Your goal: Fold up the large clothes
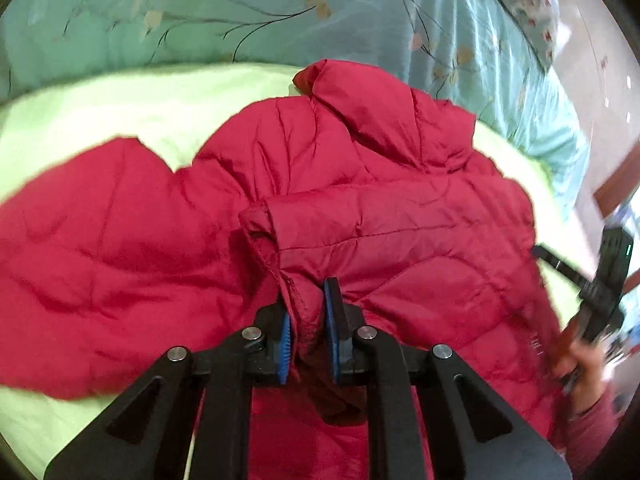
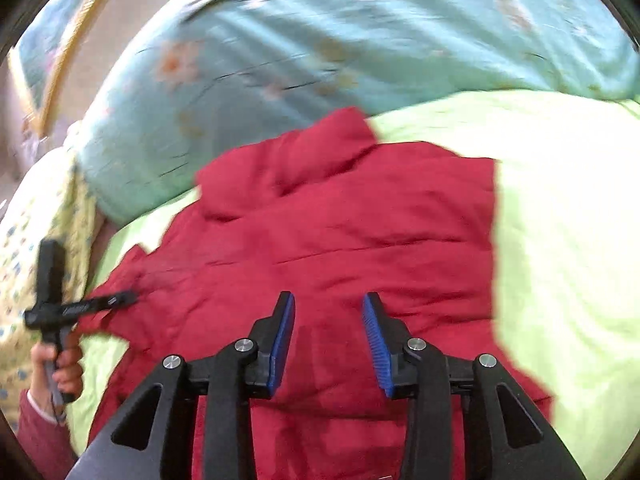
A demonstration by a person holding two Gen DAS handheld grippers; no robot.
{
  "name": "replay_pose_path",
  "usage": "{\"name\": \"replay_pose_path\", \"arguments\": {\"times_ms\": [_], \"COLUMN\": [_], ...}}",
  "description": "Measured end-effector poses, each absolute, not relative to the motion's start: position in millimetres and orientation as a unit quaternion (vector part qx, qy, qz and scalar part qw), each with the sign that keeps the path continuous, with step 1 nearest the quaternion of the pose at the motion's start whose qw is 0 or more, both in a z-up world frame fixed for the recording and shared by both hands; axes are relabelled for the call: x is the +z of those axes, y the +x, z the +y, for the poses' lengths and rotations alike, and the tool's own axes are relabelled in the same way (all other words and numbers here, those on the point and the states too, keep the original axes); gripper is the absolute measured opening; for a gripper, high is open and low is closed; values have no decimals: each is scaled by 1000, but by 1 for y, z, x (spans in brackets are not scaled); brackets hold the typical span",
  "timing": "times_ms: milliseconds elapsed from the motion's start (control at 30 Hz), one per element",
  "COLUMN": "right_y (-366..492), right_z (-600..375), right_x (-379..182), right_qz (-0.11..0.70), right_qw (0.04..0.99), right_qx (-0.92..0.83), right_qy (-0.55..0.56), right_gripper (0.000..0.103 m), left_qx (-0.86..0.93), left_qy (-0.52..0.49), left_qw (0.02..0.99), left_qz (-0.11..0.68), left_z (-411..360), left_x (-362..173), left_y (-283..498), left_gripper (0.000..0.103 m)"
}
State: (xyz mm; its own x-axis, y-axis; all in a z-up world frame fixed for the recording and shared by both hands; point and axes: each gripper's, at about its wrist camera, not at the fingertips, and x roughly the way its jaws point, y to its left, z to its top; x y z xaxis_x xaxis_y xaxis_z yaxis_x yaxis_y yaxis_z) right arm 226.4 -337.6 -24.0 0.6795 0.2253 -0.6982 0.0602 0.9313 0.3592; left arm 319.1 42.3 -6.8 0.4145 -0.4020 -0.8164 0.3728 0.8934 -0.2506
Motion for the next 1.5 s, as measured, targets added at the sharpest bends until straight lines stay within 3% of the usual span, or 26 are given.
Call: {"name": "replay_pose_path", "arguments": {"times_ms": [200, 400, 567, 733, 867, 1067, 1500], "right_y": [237, 238, 238, 224, 219, 233, 234], "right_z": [-339, -336, -332, -328, -326, -335, -330], "right_x": [-56, -61, -61, -38, -29, -67, -63], "right_qz": [440, 441, 442, 421, 406, 443, 440], "right_qw": [881, 883, 885, 897, 907, 889, 893], "right_qx": [23, 13, 10, 11, -1, -20, -29], "right_qy": [171, 161, 148, 135, 113, 110, 95], "right_gripper": [37, 38, 38, 39, 51, 51, 51], "left_qx": [-141, -205, -174, -149, -154, -160, -177], "left_qy": [18, -48, -3, -18, -27, -50, -107], "left_qw": [882, 889, 873, 859, 859, 856, 849], "left_qz": [449, 406, 455, 489, 487, 488, 486], "left_z": [50, 46, 1, 5, 11, 17, 44], "left_x": [13, 45, 11, -34, -36, -44, -38], "left_y": [295, 259, 266, 281, 278, 280, 274], "left_gripper": [33, 34, 34, 34, 34, 34, 34]}}
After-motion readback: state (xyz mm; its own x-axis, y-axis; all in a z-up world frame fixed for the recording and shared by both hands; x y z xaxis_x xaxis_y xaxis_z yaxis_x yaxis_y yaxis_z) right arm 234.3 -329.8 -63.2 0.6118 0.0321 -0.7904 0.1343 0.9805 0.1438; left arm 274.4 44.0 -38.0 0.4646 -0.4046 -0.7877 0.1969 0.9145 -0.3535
